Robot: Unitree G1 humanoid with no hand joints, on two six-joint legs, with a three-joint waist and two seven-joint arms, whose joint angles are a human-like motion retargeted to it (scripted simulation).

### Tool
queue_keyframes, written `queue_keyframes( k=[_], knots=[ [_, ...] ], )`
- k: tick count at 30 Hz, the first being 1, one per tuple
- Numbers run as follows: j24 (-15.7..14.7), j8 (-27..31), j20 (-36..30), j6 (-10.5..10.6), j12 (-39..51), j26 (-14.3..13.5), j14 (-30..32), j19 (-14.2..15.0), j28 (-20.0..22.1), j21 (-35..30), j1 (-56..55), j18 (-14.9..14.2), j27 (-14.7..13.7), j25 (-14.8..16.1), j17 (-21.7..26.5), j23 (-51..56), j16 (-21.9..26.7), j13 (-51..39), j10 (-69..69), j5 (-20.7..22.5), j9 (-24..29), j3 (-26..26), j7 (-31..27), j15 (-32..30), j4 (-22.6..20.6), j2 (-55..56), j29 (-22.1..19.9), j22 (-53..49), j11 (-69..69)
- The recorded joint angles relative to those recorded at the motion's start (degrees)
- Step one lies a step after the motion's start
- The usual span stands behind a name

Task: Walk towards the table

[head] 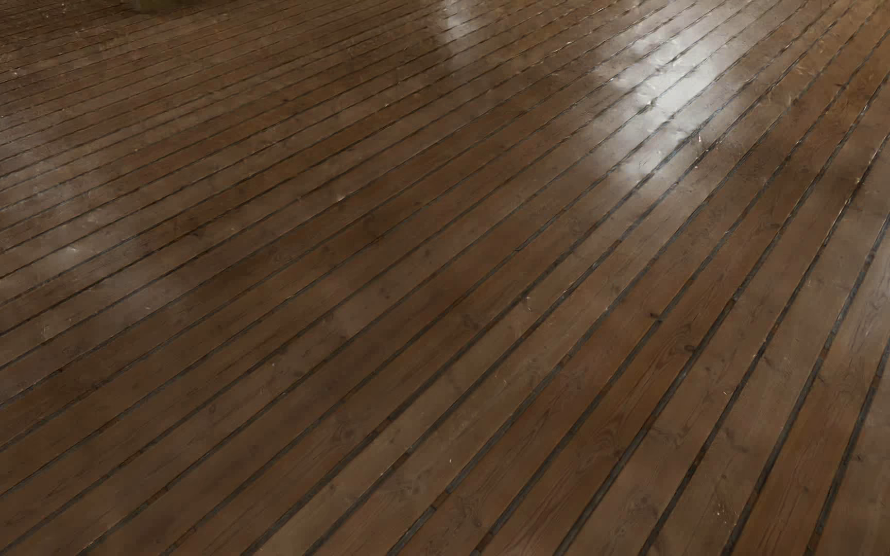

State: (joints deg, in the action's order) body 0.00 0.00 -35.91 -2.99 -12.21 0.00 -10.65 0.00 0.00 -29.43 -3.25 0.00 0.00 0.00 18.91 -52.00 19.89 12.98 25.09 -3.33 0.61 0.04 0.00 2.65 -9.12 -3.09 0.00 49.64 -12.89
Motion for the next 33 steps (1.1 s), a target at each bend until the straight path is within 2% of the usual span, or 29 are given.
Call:
queue_keyframes(
  k=[1,2,3,4,5,6,8,9,10,11,12,14,16,18,19,21,22,23,24,25,26,27,28,29,31,32,33],
  knots=[
    [0.00,0.00,-0.24,0.33,0.26,0.00,1.92,0.00,0.00,0.77,-0.78,0.00,0.00,0.00,0.04,-0.31,-0.11,0.01,0.58,0.23,-0.06,0.10,0.00,0.34,-0.10,-0.05,0.00,0.18,0.07],
    [0.00,0.00,-0.39,0.55,0.17,0.00,2.66,0.00,0.00,0.59,-1.06,0.00,0.00,0.00,0.22,-0.42,-0.09,0.21,1.09,0.13,-0.08,0.40,0.00,-1.97,-0.15,0.41,0.00,-0.18,1.66],
    [0.00,0.00,-0.74,0.73,-0.25,0.00,3.04,0.00,0.00,-0.04,-0.48,0.00,0.00,0.00,0.34,-0.15,0.23,0.51,1.33,0.63,0.30,0.39,0.00,5.45,-0.17,0.11,0.00,-1.22,-13.97],
    [0.00,0.00,-1.10,1.03,-0.25,0.00,3.27,0.00,0.00,0.36,-1.12,0.00,0.00,0.00,0.53,-0.59,0.22,0.93,2.01,1.13,-0.17,-1.14,0.00,13.00,-0.44,1.08,0.00,-1.37,-14.60],
    [0.00,0.00,-0.92,0.91,-0.52,0.00,3.03,0.00,0.00,1.14,-1.21,0.00,0.00,0.00,0.65,0.04,0.41,1.38,2.66,1.02,-0.05,-2.11,0.00,14.07,-0.94,3.94,0.00,-2.35,-17.82],
    [0.00,0.00,-0.04,0.18,-0.58,0.00,2.59,0.00,0.00,2.07,1.03,0.00,0.00,0.00,0.69,0.71,1.10,1.63,2.68,0.30,1.85,-1.86,0.00,14.74,-1.68,7.57,0.00,-4.16,-24.63],
    [0.00,0.00,0.93,-0.31,0.44,0.00,0.18,0.00,0.00,3.72,3.66,0.00,0.00,0.00,0.36,1.77,1.80,2.33,3.55,-0.51,4.31,-4.59,0.00,15.91,-2.06,14.64,0.00,-6.35,-38.73],
    [0.00,0.00,1.38,-0.64,0.62,0.00,-2.21,0.00,0.00,3.85,5.36,0.00,0.00,0.00,0.23,2.34,2.32,2.76,2.92,-0.92,4.85,-6.47,0.00,15.66,-2.03,18.46,0.00,-8.90,-43.21],
    [0.00,0.00,0.60,0.26,2.26,0.00,-4.72,0.00,0.00,2.72,6.97,0.00,0.00,0.00,0.49,1.99,2.05,3.10,1.81,-0.25,5.30,-7.73,0.00,15.04,-1.16,22.23,0.00,-8.95,-43.76],
    [0.00,0.00,2.65,1.68,2.87,0.00,-6.39,0.00,0.00,3.70,8.09,0.00,0.00,0.00,1.08,1.99,0.37,4.19,1.08,-0.34,4.81,-11.49,0.00,14.70,0.56,24.53,0.00,-8.34,-41.60],
    [0.00,0.00,3.55,1.29,2.46,0.00,-8.90,0.00,0.00,3.71,10.35,0.00,0.00,0.00,0.94,1.54,1.78,5.03,-0.32,-1.12,4.81,-12.23,0.00,12.80,0.54,28.15,0.00,-12.10,-39.43],
    [0.00,0.00,1.13,1.76,4.97,0.00,-15.12,0.00,0.00,2.31,15.53,0.00,0.00,0.00,1.41,-0.57,2.17,5.54,-1.94,-1.95,5.84,-13.37,0.00,7.18,1.35,32.59,0.00,-12.33,-33.16],
    [0.00,0.00,0.77,1.41,6.95,0.00,-18.12,0.00,0.00,1.23,19.10,0.00,0.00,0.00,0.96,-3.06,2.39,5.51,-2.40,-2.84,5.95,-14.53,0.00,4.37,1.45,36.68,0.00,-11.99,-27.07],
    [0.00,0.00,-1.24,1.62,8.06,0.00,-18.30,0.00,0.00,-0.67,22.96,0.00,0.00,0.00,1.22,-4.39,2.22,5.41,-2.57,-3.49,6.01,-16.13,0.00,5.61,2.42,38.59,0.00,-12.61,-24.73],
    [0.00,0.00,1.05,1.58,7.63,0.00,-17.00,0.00,0.00,0.71,24.63,0.00,0.00,0.00,0.92,-4.91,2.18,6.30,-2.36,-3.55,5.68,-16.96,0.00,6.57,3.21,39.41,0.00,-10.05,-27.26],
    [0.00,0.00,-1.35,2.85,5.49,0.00,-7.94,0.00,0.00,1.29,24.36,0.00,0.00,0.00,1.13,-6.32,1.37,6.21,2.00,-3.26,4.69,-19.12,0.00,7.46,4.56,40.45,0.00,-7.52,-34.29],
    [0.00,0.00,-2.47,4.09,4.92,0.00,0.65,0.00,0.00,0.29,23.52,0.00,0.00,0.00,1.16,-7.54,0.88,5.92,7.38,-1.58,4.81,-18.84,0.00,9.25,6.42,38.72,0.00,-4.48,-37.52],
    [0.00,0.00,-3.34,3.62,3.60,0.00,10.75,0.00,0.00,-0.05,20.30,0.00,0.00,0.00,1.11,-8.02,0.64,5.43,15.91,-0.65,4.68,-17.71,0.00,11.69,6.64,36.41,0.00,-2.27,-39.13],
    [0.00,0.00,-3.71,2.75,2.93,0.00,17.80,0.00,0.00,0.42,14.61,0.00,0.00,0.00,0.52,-7.45,0.56,4.97,27.60,0.59,4.67,-15.87,0.00,13.66,6.62,33.17,0.00,0.50,-38.67],
    [0.00,0.00,-4.64,2.70,1.82,0.00,19.24,0.00,0.00,0.43,8.36,0.00,0.00,0.00,0.75,-5.53,1.18,4.62,40.30,1.55,5.66,-14.57,0.00,15.54,6.93,29.24,0.00,0.27,-38.27],
    [0.00,0.00,-3.47,1.88,0.45,0.00,17.44,0.00,0.00,0.72,2.48,0.00,0.00,0.00,0.41,-3.69,1.20,3.93,48.88,2.89,6.30,-11.45,0.00,17.00,6.86,24.62,0.00,0.77,-36.39],
    [0.00,0.00,-1.83,0.92,-1.19,0.00,16.30,0.00,0.00,0.56,-3.77,0.00,0.00,0.00,0.43,-1.71,0.84,3.37,52.32,2.81,6.21,-7.97,0.00,17.75,5.98,19.79,0.00,0.59,-33.81],
    [0.00,0.00,-3.02,-0.34,-1.59,0.00,15.89,0.00,0.00,1.30,-9.79,0.00,0.00,0.00,0.56,0.35,1.25,2.04,49.97,2.78,6.90,-5.57,0.00,17.70,5.23,14.73,0.00,0.88,-29.85],
    [0.00,0.00,-3.86,-0.84,-1.80,0.00,18.24,0.00,0.00,2.68,-14.20,0.00,0.00,0.00,0.74,2.68,1.35,2.09,42.75,2.81,7.34,-1.70,0.00,16.60,4.46,9.18,0.00,1.91,-25.83],
    [0.00,0.00,-2.72,-2.15,-4.15,0.00,25.35,0.00,0.00,3.03,-20.65,0.00,0.00,0.00,1.62,6.93,2.00,1.21,21.33,2.05,7.16,3.60,0.00,17.78,4.47,-1.10,0.00,0.74,-18.90],
    [0.00,0.00,-2.54,-2.34,-4.45,0.00,22.29,0.00,0.00,3.54,-23.28,0.00,0.00,0.00,2.32,8.99,2.02,0.42,11.55,1.69,6.57,5.67,0.00,19.15,4.75,-5.09,0.00,0.52,-16.77],
    [0.00,0.00,-2.10,-2.15,-4.84,0.00,11.92,0.00,0.00,3.99,-25.40,0.00,0.00,0.00,2.85,10.52,2.09,-0.71,4.34,1.93,6.00,6.88,0.00,20.67,5.24,-8.35,0.00,0.13,-15.63]
  ],
)
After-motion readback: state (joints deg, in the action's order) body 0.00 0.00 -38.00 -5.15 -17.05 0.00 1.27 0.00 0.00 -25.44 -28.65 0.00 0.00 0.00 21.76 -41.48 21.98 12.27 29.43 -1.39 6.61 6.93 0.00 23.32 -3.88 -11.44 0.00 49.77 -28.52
